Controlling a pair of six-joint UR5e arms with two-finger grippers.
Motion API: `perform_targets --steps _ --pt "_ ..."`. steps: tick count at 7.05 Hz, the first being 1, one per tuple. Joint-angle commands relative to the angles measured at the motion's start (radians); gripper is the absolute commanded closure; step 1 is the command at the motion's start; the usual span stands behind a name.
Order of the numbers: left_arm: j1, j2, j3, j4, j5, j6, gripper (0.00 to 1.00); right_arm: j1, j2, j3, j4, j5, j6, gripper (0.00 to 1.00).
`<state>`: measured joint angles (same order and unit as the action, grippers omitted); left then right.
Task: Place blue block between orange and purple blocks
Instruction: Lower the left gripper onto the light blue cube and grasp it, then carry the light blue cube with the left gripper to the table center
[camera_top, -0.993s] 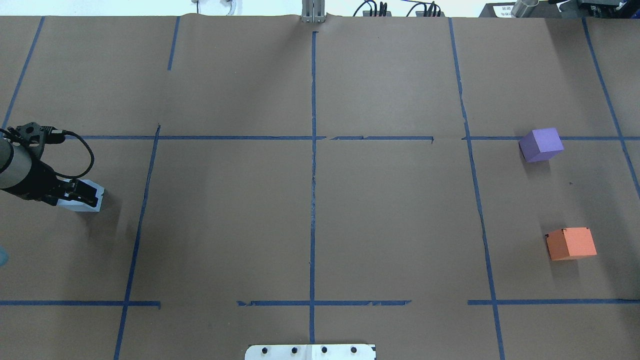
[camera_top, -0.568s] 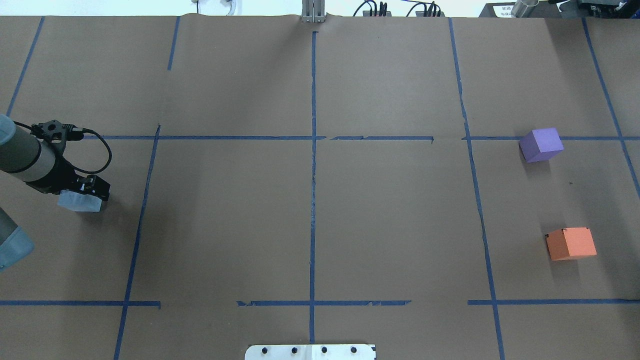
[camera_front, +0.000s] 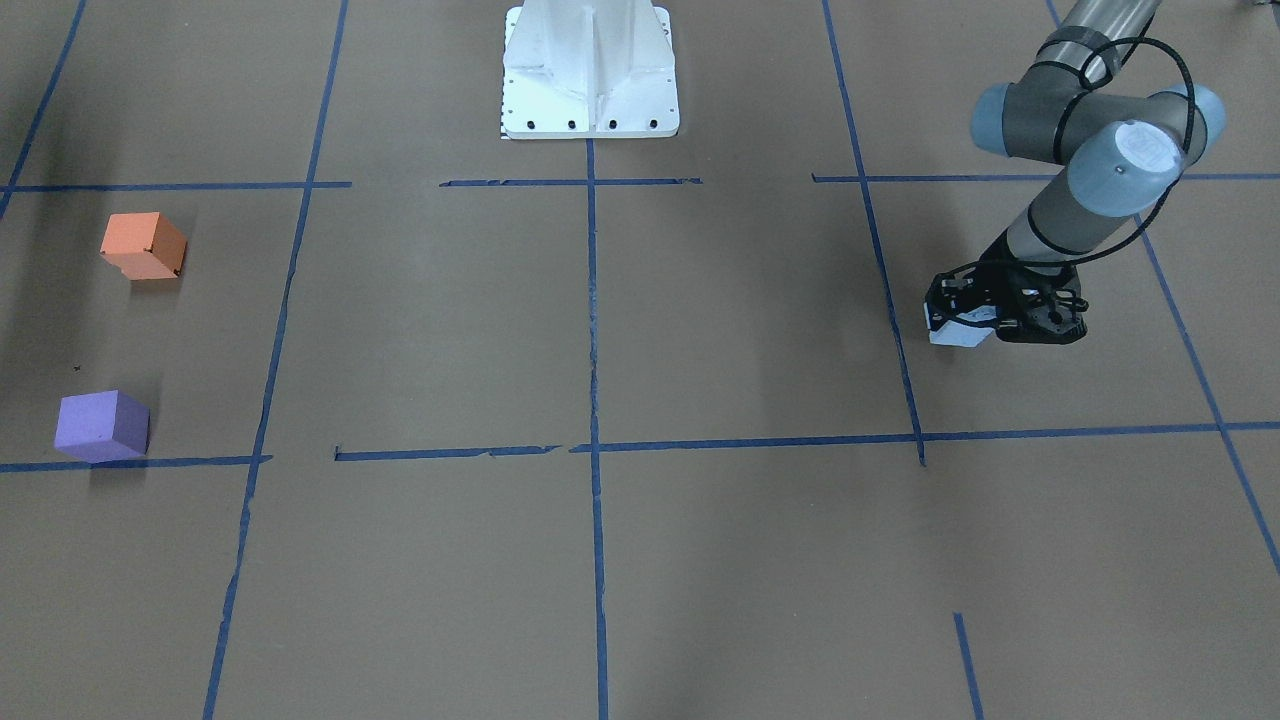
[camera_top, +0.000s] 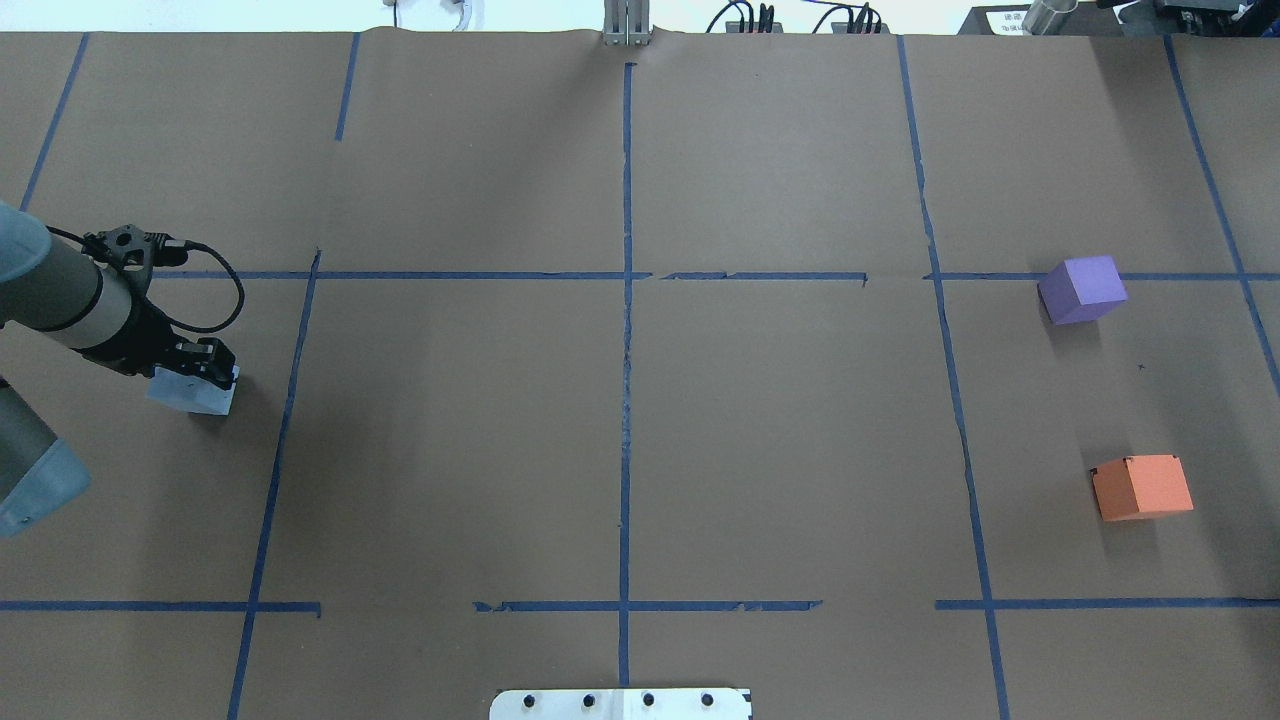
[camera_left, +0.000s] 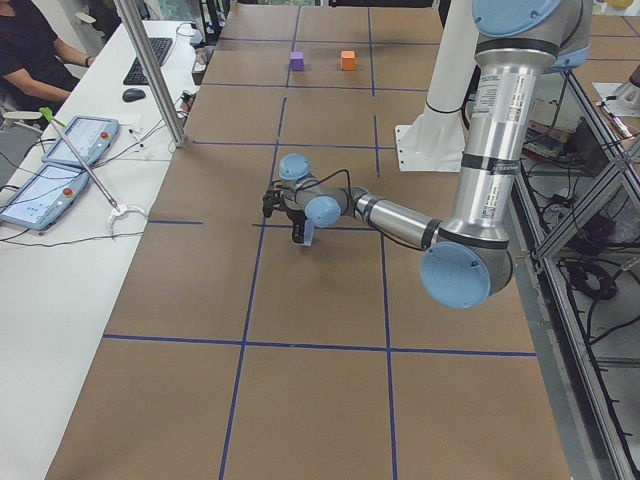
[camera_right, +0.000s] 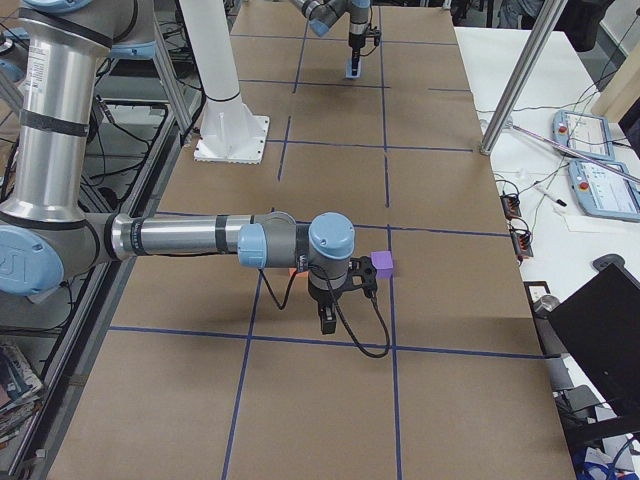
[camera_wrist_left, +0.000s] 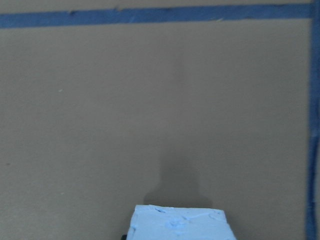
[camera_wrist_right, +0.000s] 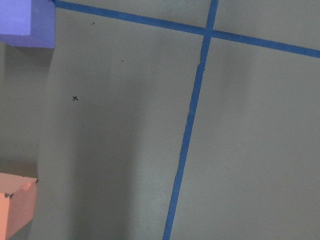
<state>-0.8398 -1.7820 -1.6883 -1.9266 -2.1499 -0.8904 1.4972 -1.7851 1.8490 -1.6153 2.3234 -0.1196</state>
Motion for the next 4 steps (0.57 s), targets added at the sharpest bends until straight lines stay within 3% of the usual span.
perform_targets --steps 1,2,3,4 --pt "0.081 -0.344 -0.014 0.361 0.048 -0.024 0.97 0.0 0.0 0.001 0.0 0.001 0.0 0.0" --pt "0.175 -0.438 0.001 0.433 0.123 -0.025 0.97 0.0 0.001 0.001 0.0 0.002 0.0 0.0" --pt "0.233 -0.495 0.028 0.429 0.14 -0.074 0.97 -0.002 0.001 0.003 0.0 0.002 0.002 0.0" --pt "0.263 -0.586 0.132 0.428 0.145 -0.097 0.97 -0.002 0.001 0.003 0.0 0.004 -0.002 0.0"
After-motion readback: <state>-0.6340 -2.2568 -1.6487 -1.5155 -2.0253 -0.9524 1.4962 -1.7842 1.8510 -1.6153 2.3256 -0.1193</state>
